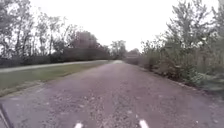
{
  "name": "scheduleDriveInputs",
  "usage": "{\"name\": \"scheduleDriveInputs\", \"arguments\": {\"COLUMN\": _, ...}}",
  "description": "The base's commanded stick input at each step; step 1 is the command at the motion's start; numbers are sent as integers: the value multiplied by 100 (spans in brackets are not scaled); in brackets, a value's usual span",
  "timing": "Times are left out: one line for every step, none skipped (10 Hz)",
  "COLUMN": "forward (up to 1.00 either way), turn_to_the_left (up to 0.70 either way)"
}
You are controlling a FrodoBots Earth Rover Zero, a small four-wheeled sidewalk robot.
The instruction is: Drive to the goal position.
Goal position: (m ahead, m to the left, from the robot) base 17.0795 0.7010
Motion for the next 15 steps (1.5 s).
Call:
{"name": "scheduleDriveInputs", "arguments": {"forward": 70, "turn_to_the_left": 0}}
{"name": "scheduleDriveInputs", "arguments": {"forward": 70, "turn_to_the_left": 0}}
{"name": "scheduleDriveInputs", "arguments": {"forward": 70, "turn_to_the_left": 0}}
{"name": "scheduleDriveInputs", "arguments": {"forward": 70, "turn_to_the_left": 0}}
{"name": "scheduleDriveInputs", "arguments": {"forward": 70, "turn_to_the_left": 0}}
{"name": "scheduleDriveInputs", "arguments": {"forward": 70, "turn_to_the_left": 0}}
{"name": "scheduleDriveInputs", "arguments": {"forward": 70, "turn_to_the_left": 0}}
{"name": "scheduleDriveInputs", "arguments": {"forward": 70, "turn_to_the_left": 0}}
{"name": "scheduleDriveInputs", "arguments": {"forward": 70, "turn_to_the_left": 0}}
{"name": "scheduleDriveInputs", "arguments": {"forward": 70, "turn_to_the_left": 0}}
{"name": "scheduleDriveInputs", "arguments": {"forward": 70, "turn_to_the_left": 0}}
{"name": "scheduleDriveInputs", "arguments": {"forward": 70, "turn_to_the_left": 0}}
{"name": "scheduleDriveInputs", "arguments": {"forward": 70, "turn_to_the_left": 0}}
{"name": "scheduleDriveInputs", "arguments": {"forward": 70, "turn_to_the_left": 0}}
{"name": "scheduleDriveInputs", "arguments": {"forward": 70, "turn_to_the_left": 0}}
